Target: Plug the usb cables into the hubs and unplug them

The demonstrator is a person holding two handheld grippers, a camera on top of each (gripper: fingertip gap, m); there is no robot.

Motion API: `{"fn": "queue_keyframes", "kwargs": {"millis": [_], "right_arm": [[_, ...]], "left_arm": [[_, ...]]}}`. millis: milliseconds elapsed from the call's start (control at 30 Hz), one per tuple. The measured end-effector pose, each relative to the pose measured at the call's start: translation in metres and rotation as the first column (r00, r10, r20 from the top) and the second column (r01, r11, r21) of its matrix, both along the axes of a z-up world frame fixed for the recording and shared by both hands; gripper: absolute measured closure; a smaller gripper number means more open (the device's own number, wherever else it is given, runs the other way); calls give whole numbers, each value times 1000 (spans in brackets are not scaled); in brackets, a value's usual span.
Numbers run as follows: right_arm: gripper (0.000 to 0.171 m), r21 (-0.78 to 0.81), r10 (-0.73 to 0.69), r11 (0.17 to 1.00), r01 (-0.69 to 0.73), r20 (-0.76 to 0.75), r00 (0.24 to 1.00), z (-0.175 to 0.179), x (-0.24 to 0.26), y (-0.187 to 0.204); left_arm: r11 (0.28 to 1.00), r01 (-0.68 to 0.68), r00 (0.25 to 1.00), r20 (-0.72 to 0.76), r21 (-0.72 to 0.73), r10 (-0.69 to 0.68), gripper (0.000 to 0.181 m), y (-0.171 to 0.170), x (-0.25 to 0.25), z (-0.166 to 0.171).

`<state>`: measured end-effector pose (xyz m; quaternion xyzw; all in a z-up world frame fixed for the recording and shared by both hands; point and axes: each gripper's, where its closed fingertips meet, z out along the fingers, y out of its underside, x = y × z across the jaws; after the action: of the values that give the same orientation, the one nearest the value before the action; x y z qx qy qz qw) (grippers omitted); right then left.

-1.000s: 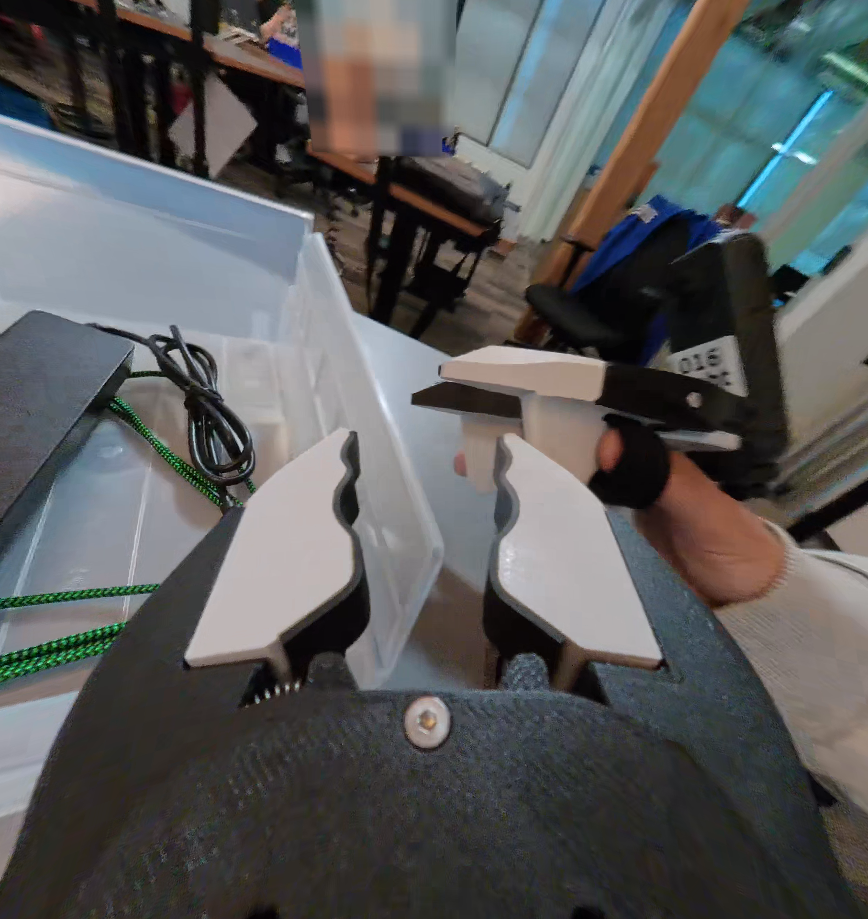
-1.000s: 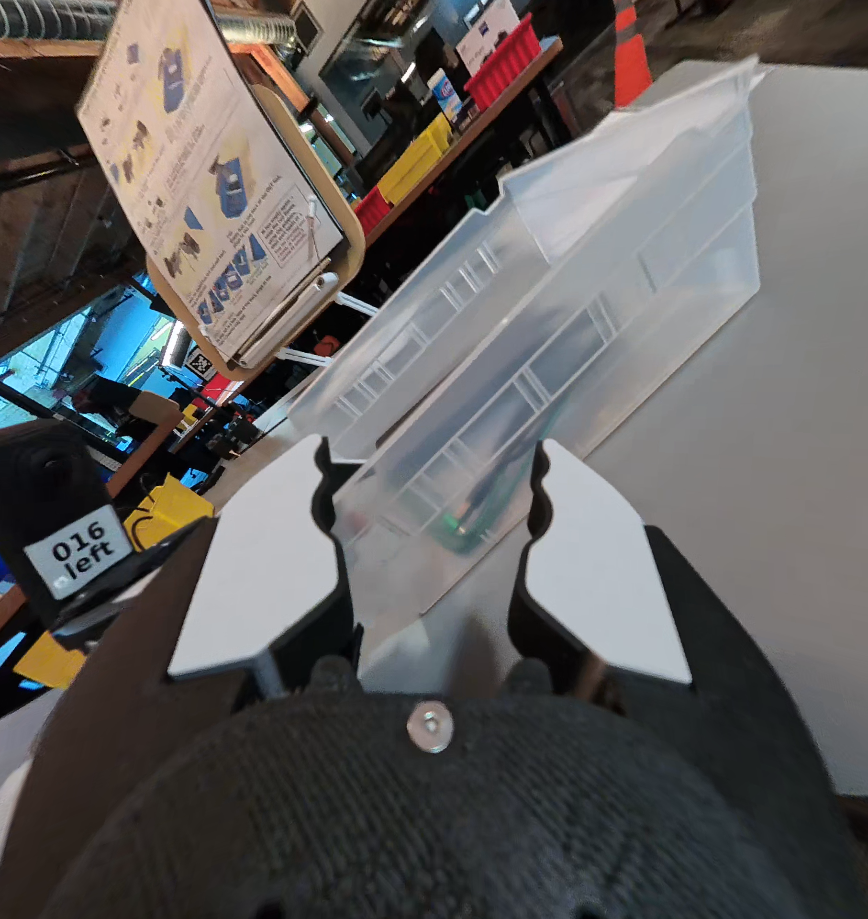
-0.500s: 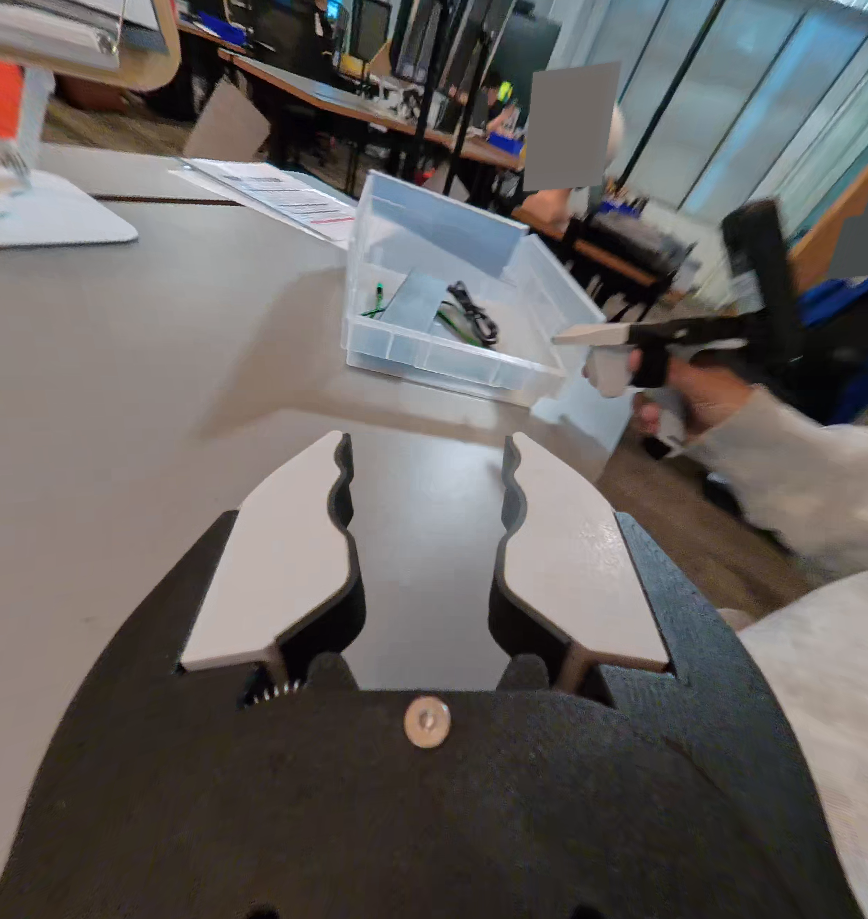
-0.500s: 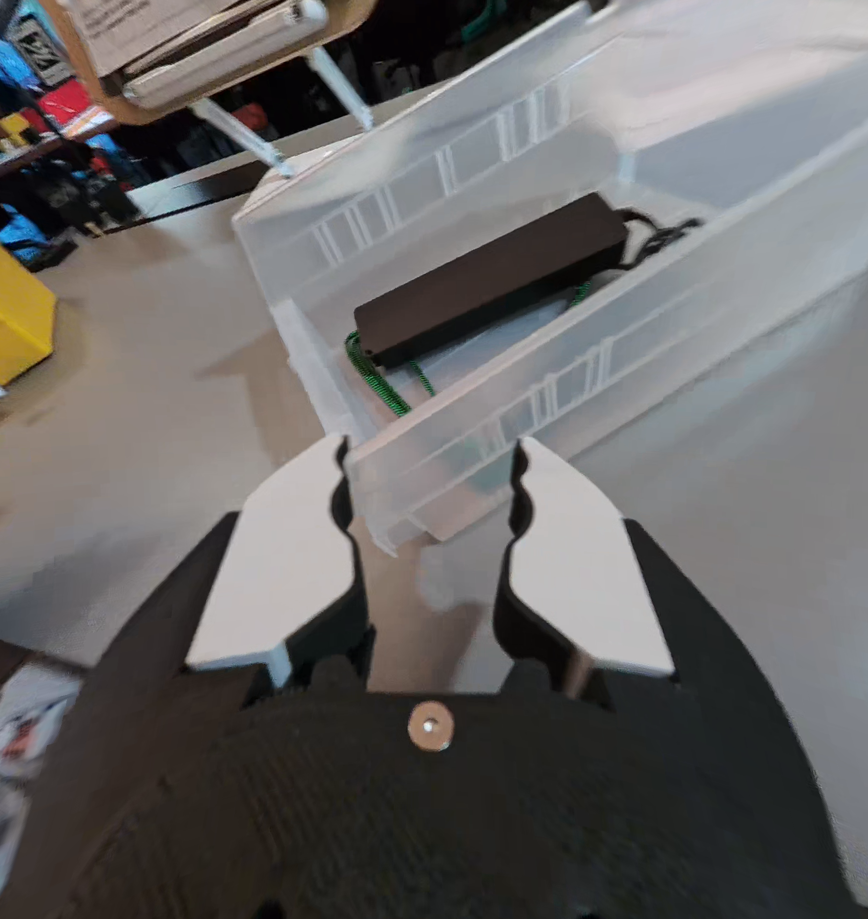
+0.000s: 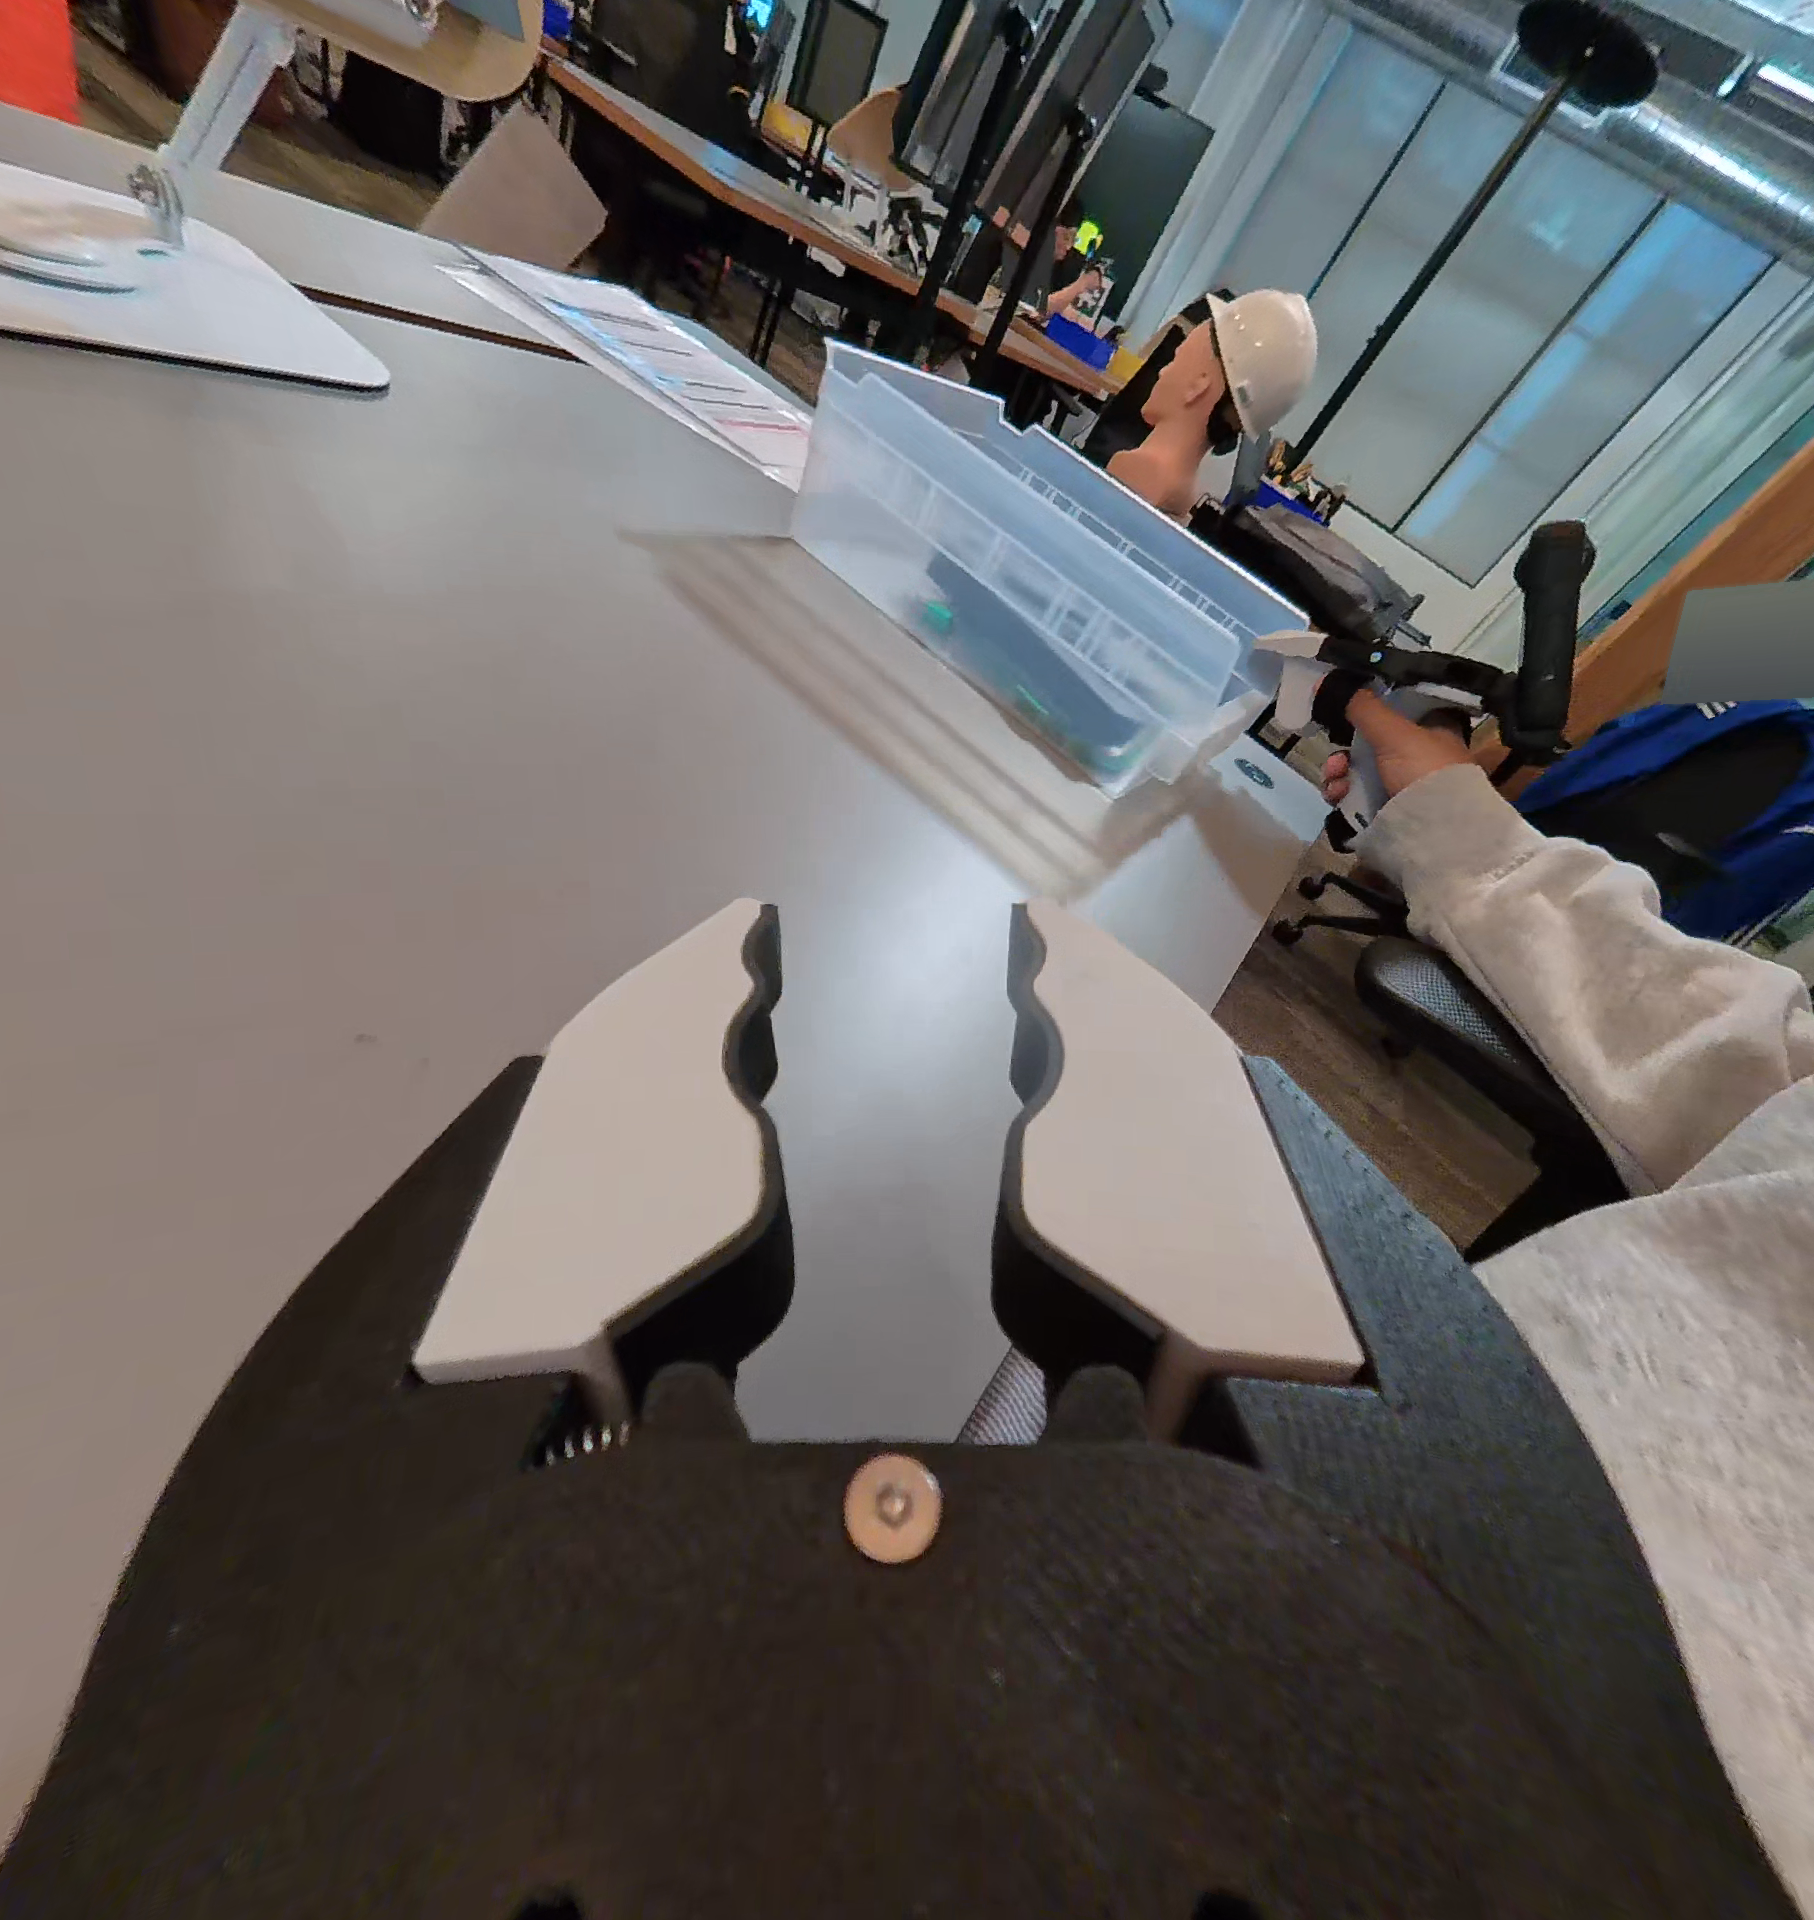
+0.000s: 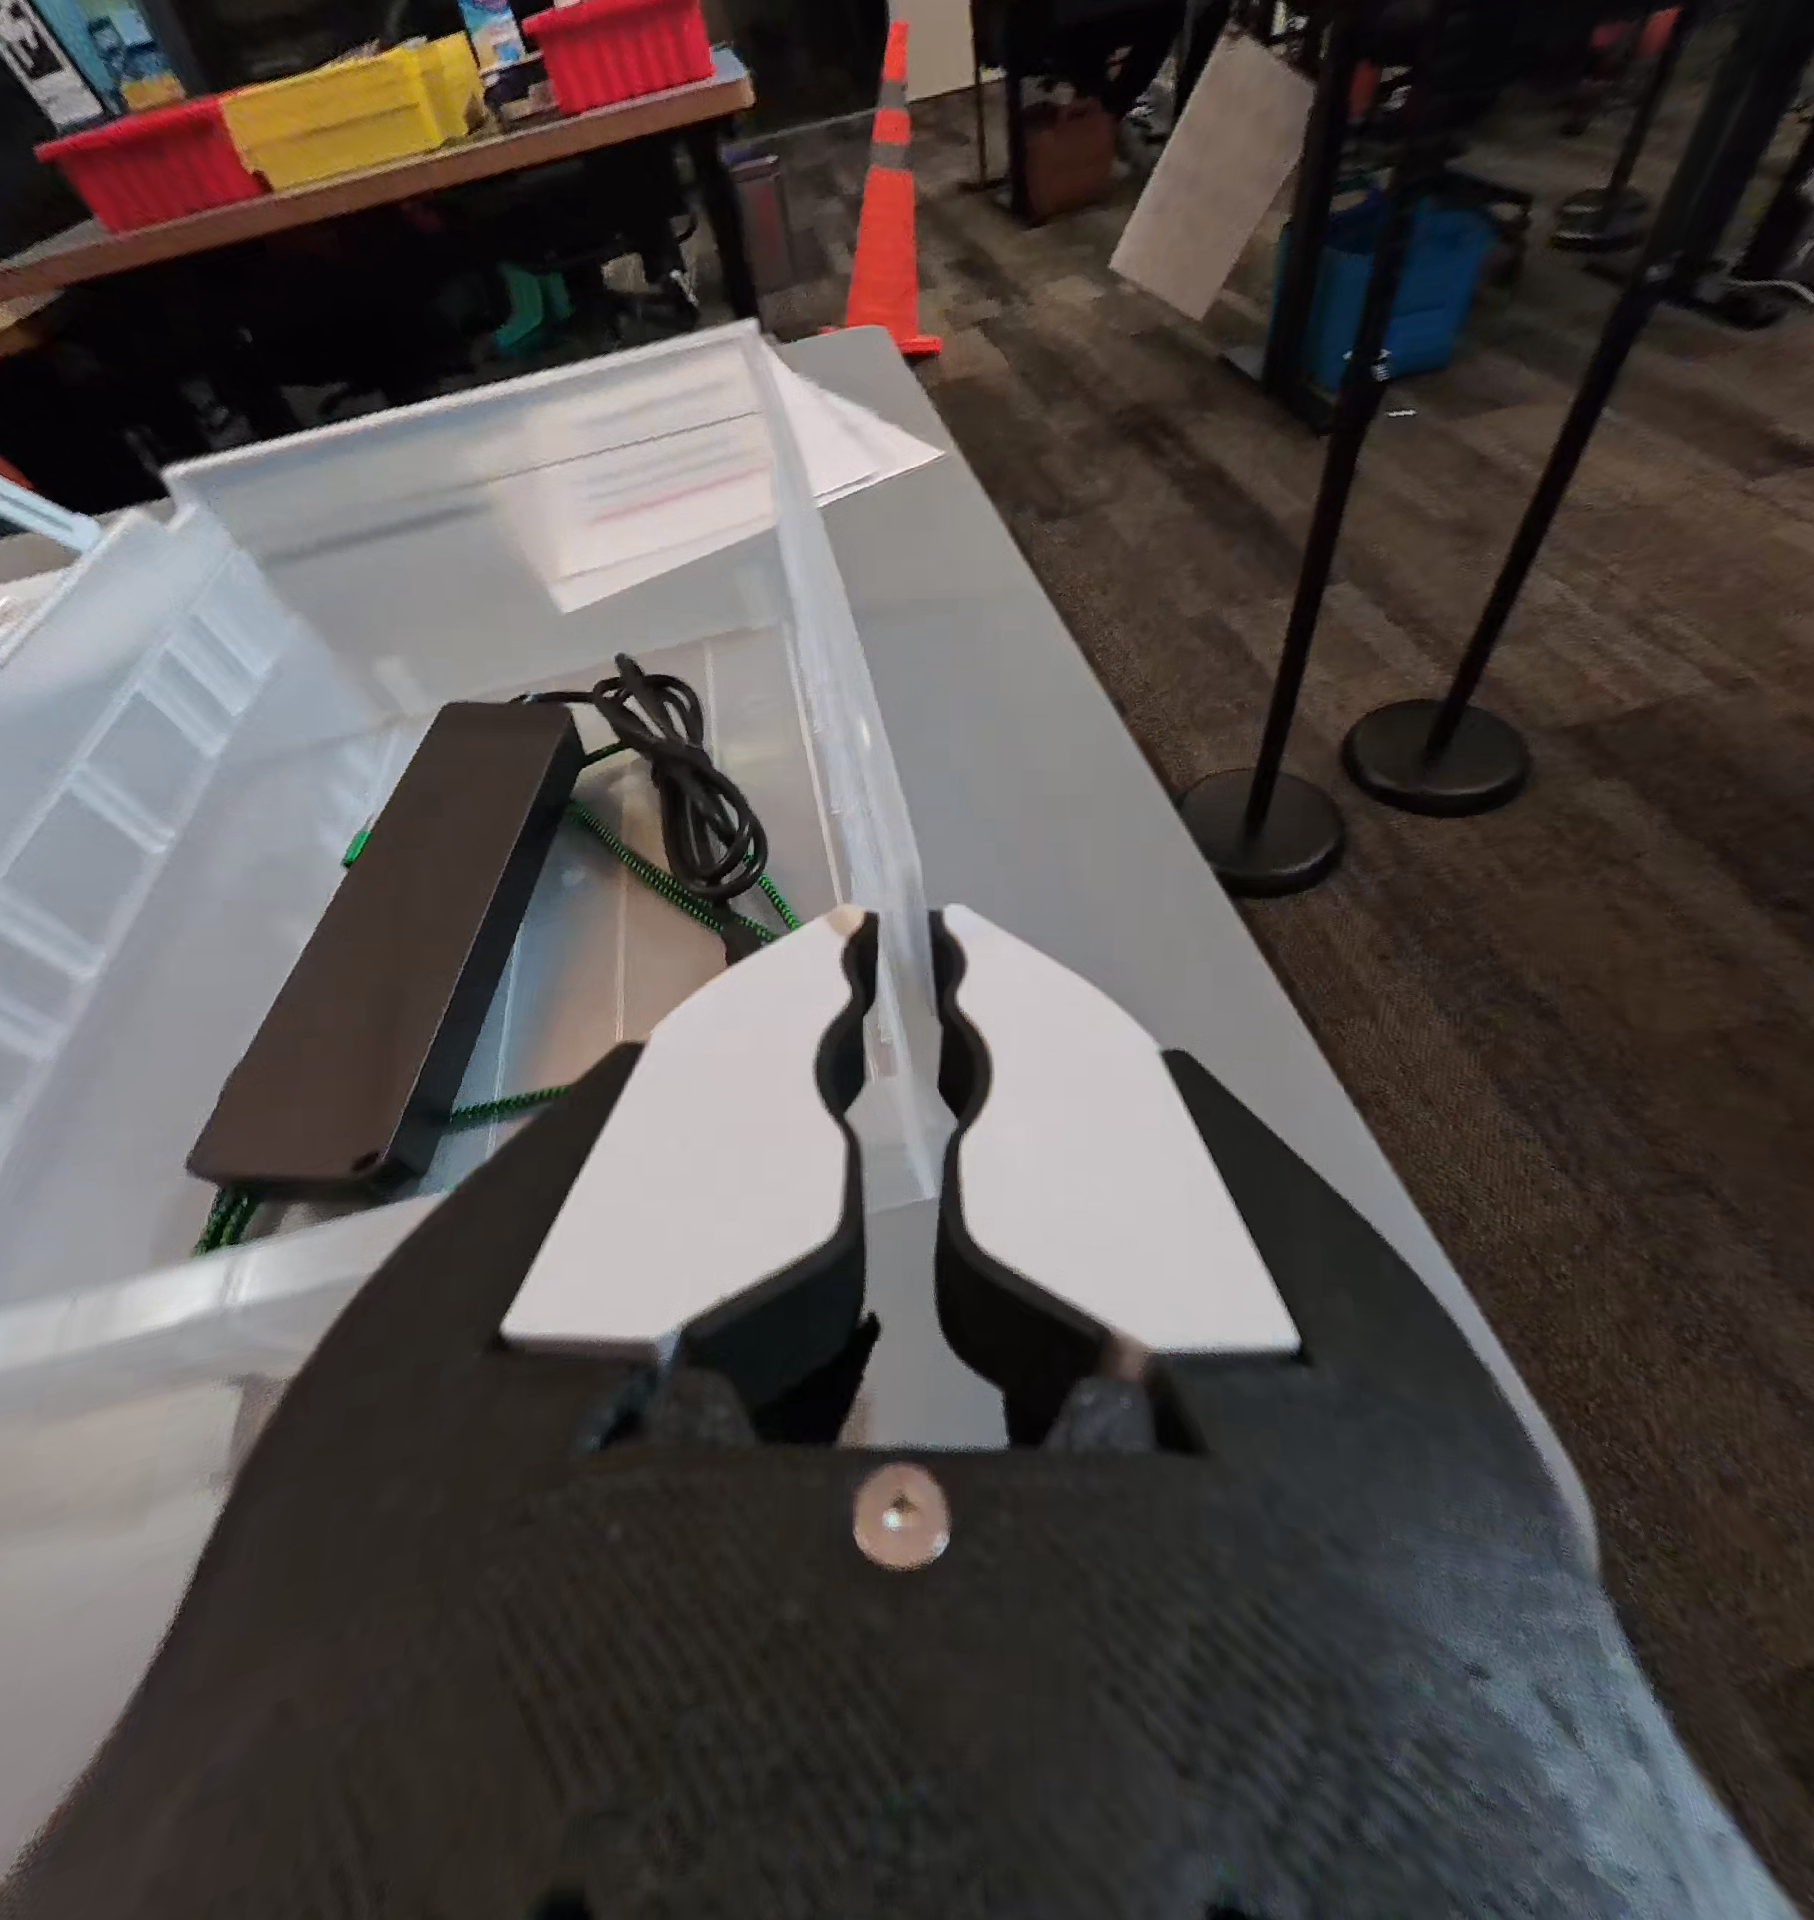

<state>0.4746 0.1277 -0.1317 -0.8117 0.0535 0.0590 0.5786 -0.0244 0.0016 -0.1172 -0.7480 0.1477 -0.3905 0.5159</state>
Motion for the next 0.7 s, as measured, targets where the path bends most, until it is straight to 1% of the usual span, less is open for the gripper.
{"fn": "queue_keyframes", "kwargs": {"millis": [33,100,167,200,233,300,367,433,467,500,533,567,600,633,667,700], "right_arm": [[161,0,-13,1000,13,1,1000,-1,1,2],[159,-11,-45,999,46,70,997,-1,7,4],[148,-2,-127,992,129,168,978,3,16,3],[149,41,-163,987,158,195,967,15,17,2],[149,125,-178,980,154,209,962,37,10,-2],[147,342,-142,938,56,232,962,96,-26,-16],[150,480,-33,870,-110,280,959,142,-84,-38],[156,561,138,777,-286,291,947,169,-151,-59],[157,593,256,719,-363,259,931,173,-186,-69],[158,614,397,655,-441,217,892,168,-223,-78],[156,605,538,596,-528,187,822,154,-260,-85],[151,545,658,548,-635,187,729,129,-294,-89],[151,436,746,512,-740,202,634,96,-321,-90],[154,320,802,486,-813,207,561,67,-337,-88],[150,223,846,453,-863,200,495,49,-347,-87],[146,169,874,423,-890,183,450,41,-351,-87]], "left_arm": [[1000,-3,1000,-5,-1,3,139,0,-1,-1],[1000,-11,1000,-28,0,11,139,0,-3,-4],[1000,-20,999,-44,-1,20,139,1,-5,-6],[1000,-24,999,-45,2,24,139,2,-5,-6],[1000,-29,998,-47,7,30,139,2,-6,-5],[999,-43,997,-64,30,45,139,4,-8,-4],[996,-62,993,-94,56,67,138,7,-13,-3],[986,-126,984,-114,113,139,136,13,-28,4],[970,-183,971,-125,159,204,133,18,-40,10],[944,-252,948,-142,213,285,129,23,-57,17],[906,-324,911,-169,273,377,127,27,-79,25],[857,-394,857,-202,332,473,124,29,-104,34],[800,-459,790,-236,386,567,122,28,-132,43],[743,-506,717,-266,438,645,120,24,-160,53],[689,-536,643,-292,488,708,118,19,-188,62],[638,-562,566,-318,526,761,113,13,-216,69]]}}
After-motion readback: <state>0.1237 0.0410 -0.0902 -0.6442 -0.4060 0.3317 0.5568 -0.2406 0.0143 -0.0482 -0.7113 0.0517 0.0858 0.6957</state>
